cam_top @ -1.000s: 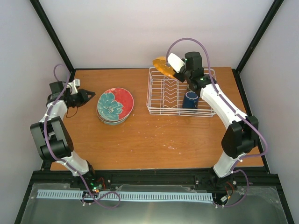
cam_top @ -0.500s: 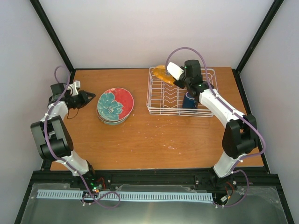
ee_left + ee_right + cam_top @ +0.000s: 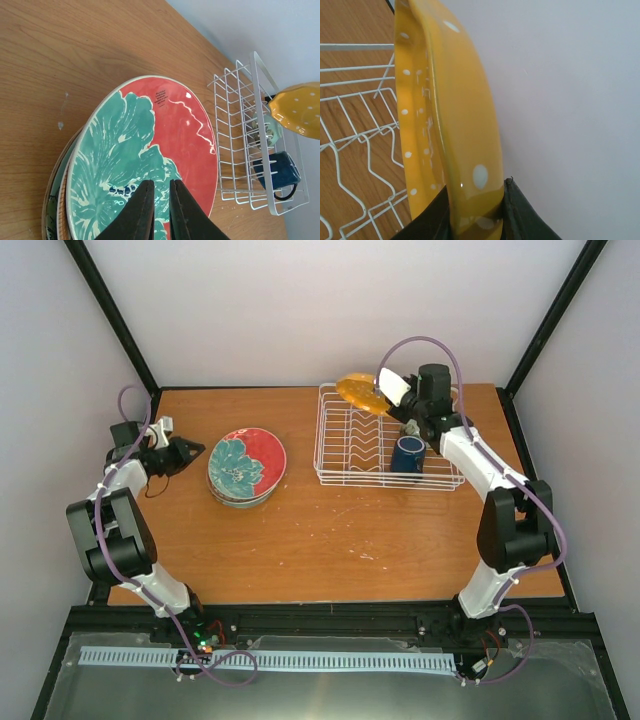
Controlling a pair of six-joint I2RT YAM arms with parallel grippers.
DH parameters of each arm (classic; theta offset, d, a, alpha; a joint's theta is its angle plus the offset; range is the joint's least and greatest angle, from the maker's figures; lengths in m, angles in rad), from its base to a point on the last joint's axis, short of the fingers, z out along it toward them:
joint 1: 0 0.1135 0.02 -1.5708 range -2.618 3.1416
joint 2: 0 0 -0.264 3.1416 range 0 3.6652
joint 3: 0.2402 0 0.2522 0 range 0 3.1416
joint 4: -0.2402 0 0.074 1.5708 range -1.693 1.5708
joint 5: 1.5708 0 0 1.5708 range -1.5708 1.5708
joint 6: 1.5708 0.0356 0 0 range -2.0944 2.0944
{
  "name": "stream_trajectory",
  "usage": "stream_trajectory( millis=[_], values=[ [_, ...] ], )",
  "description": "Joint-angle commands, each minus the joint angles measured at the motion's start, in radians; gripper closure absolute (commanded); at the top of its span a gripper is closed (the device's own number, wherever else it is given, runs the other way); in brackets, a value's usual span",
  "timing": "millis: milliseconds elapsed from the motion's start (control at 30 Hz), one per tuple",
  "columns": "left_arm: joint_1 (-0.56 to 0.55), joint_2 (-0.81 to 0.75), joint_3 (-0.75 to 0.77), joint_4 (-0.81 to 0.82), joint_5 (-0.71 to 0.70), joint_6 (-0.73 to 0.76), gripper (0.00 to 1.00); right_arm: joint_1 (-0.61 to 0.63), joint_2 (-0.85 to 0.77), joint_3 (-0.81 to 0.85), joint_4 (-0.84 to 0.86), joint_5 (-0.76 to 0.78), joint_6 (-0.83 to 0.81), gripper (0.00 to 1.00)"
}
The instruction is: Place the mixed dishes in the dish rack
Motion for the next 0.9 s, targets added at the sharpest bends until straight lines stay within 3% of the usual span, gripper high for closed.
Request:
stream_trajectory(
  millis=[0, 267, 867],
  values=[
    [-0.001, -0.009, 0.002, 0.041, -0.009, -0.017, 0.89, -0.011, -0.002, -0.002, 0.212, -0.121, -0.011, 0.97],
    [-0.001, -0.005, -0.009, 0.057, -0.015, -0.022, 0.9, -0.058, 0.05, 0.009, 0.25, -0.279, -0.035, 0.97],
    [-0.001, 0.0, -0.036, 0.088, -0.033, -0.032, 0.9, -0.122, 0.133, -0.049, 0.236, -0.485, -0.128, 0.97]
  ],
)
